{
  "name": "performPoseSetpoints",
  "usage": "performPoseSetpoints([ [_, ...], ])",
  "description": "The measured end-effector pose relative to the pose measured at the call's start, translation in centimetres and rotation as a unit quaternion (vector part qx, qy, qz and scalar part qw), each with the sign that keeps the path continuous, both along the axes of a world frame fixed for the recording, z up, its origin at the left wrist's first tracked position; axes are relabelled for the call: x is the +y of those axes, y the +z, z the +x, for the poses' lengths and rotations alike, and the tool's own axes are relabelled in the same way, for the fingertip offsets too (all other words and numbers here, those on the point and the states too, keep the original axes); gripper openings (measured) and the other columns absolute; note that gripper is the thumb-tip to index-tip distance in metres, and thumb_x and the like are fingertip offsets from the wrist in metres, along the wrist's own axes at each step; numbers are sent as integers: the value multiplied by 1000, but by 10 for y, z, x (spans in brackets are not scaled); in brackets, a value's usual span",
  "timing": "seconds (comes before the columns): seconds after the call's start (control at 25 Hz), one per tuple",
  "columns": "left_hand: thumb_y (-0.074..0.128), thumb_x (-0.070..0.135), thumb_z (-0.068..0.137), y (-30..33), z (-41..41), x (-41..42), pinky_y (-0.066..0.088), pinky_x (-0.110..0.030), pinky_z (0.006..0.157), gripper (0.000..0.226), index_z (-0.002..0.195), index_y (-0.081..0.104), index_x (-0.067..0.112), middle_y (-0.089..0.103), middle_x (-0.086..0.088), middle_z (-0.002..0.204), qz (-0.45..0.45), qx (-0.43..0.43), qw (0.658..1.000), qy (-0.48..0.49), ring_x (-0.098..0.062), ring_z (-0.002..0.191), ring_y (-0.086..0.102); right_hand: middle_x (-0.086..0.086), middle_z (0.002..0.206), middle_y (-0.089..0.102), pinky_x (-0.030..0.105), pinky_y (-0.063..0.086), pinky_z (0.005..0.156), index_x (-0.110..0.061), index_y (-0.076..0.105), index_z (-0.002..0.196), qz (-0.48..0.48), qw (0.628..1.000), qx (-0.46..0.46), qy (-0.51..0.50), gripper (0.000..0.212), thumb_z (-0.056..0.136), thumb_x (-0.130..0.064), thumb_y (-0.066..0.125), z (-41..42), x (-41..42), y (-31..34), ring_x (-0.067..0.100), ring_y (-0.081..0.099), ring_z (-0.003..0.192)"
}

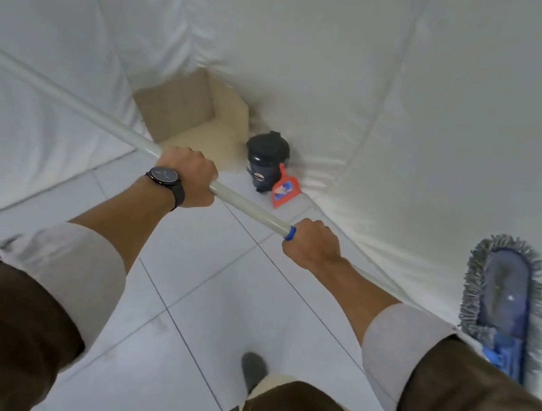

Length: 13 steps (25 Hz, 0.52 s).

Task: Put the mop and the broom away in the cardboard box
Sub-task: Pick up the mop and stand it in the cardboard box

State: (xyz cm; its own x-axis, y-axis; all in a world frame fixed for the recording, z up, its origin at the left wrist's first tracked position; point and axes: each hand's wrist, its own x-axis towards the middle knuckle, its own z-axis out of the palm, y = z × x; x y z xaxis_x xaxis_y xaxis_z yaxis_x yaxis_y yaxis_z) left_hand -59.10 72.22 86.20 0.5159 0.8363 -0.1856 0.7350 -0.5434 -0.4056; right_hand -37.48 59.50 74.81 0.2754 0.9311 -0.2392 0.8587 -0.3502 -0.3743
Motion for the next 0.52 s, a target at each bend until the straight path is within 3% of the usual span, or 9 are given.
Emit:
performPoseSetpoints([
  [0.32,55,29,69,40,-151,256,39,-28,59,10,72,63,24,49,7,59,50,21,997,54,-24,62,53,7,82,66,42,59,68,-12,61,86,55,997,27,50,20,82,-32,64,-146,298,10,31,66,78],
  [0.52,55,31,70,35,-251,425,36,-28,58,9,73,62,25,47,6,60,60,9,997,56,-25,64,52,7,81,64,39,54,65,-13,54,78,73,996,21,56,20,84,-31,62,-242,473,7,33,64,76],
])
